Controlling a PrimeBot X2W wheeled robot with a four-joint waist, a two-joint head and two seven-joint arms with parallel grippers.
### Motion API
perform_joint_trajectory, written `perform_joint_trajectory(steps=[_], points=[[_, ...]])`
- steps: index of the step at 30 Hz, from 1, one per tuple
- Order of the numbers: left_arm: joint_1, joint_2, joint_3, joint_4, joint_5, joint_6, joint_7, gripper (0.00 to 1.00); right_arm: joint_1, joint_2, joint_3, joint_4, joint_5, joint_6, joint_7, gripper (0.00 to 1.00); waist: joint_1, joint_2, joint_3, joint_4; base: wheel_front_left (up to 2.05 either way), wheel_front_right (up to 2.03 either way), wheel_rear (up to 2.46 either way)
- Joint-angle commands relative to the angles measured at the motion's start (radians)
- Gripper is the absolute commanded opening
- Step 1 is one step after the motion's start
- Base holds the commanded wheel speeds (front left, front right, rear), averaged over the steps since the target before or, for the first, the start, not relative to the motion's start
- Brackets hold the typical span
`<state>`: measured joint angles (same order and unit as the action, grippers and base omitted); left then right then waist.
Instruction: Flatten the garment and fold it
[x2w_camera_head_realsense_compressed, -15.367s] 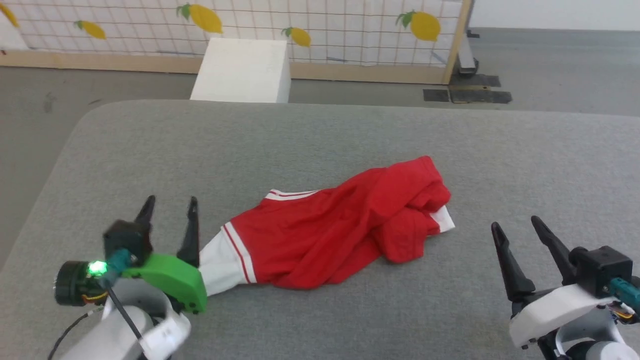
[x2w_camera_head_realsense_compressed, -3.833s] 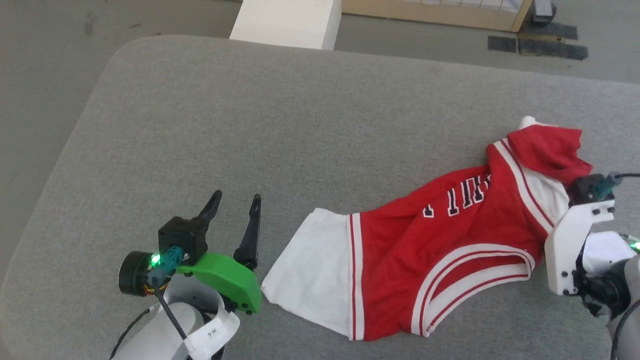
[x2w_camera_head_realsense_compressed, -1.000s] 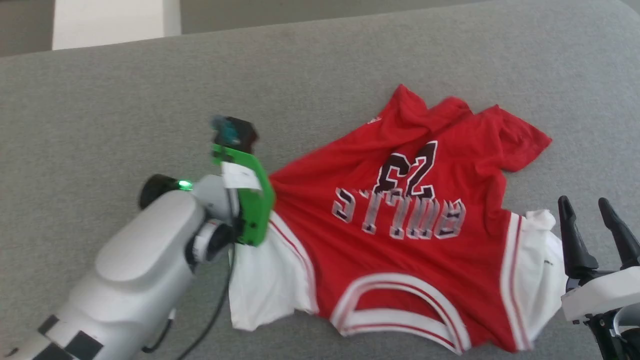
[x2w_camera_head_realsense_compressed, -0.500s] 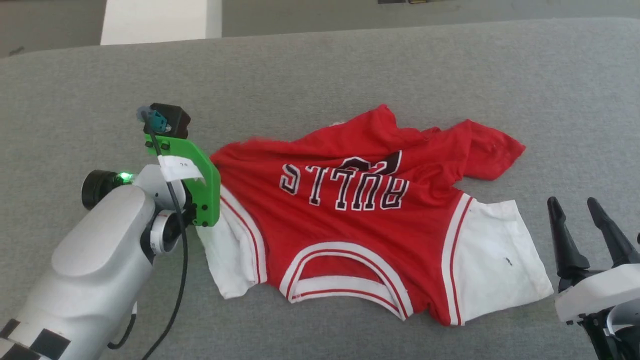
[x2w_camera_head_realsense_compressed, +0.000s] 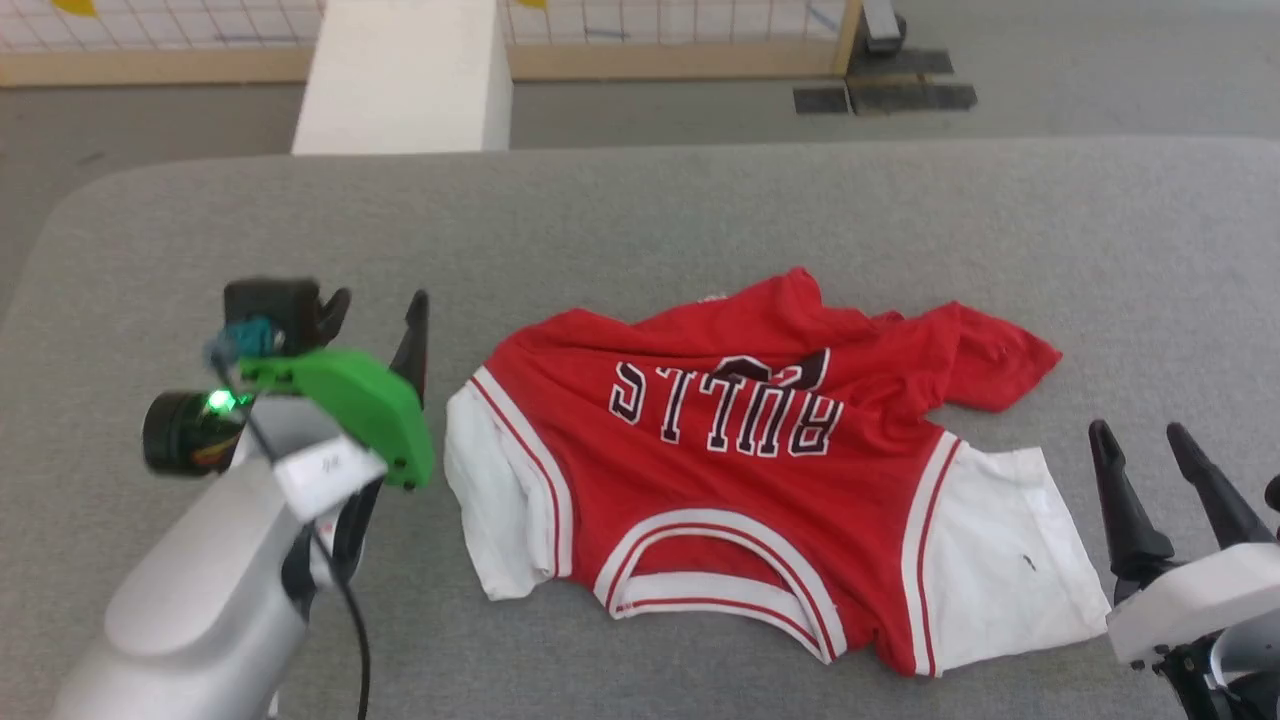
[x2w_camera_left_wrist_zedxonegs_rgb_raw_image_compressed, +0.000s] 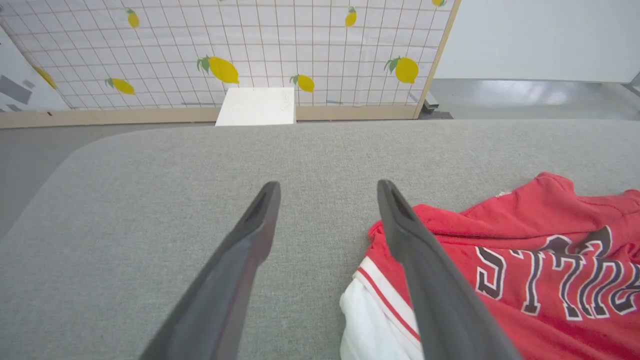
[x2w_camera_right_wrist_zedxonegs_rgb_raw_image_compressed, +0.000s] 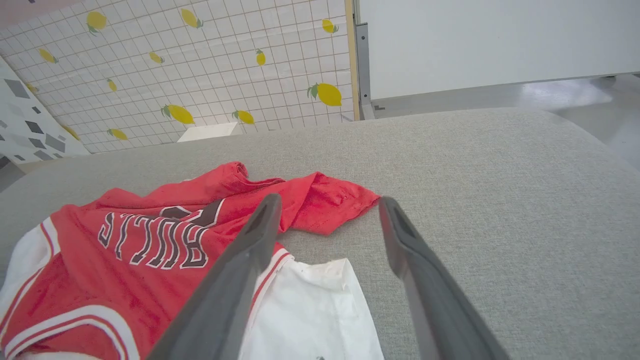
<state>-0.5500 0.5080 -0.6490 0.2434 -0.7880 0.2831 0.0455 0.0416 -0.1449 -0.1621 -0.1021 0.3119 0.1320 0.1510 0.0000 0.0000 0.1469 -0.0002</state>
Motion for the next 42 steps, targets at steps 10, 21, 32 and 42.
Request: perform_joint_trajectory(steps=[10,21,32,42], points=[[0.219,0.098,-0.058,-0.208,-0.027,0.079,0.140,1.00,0.041,0.010,-0.002,-0.020,0.008,-0.001,0.017,1.00,0.0000,0.0000,-0.036,0.045,0.00,0.00,0.00],[0.235,0.171,-0.149,-0.414,-0.130,0.184,0.551,1.00,0.040,0.015,0.007,-0.032,0.001,-0.001,0.017,1.00,0.0000,0.0000,0.027,0.014,0.00,0.00,0.00],[0.213,0.134,-0.143,-0.359,-0.138,0.211,0.558,1.00,0.021,0.015,-0.002,-0.036,-0.009,-0.001,0.005,1.00,0.0000,0.0000,0.104,-0.020,0.00,0.00,0.00],[0.219,0.097,-0.182,-0.321,-0.156,0.175,0.581,1.00,0.011,0.014,-0.011,-0.031,-0.015,-0.001,0.001,1.00,0.0000,0.0000,0.136,-0.030,0.00,0.00,0.00]])
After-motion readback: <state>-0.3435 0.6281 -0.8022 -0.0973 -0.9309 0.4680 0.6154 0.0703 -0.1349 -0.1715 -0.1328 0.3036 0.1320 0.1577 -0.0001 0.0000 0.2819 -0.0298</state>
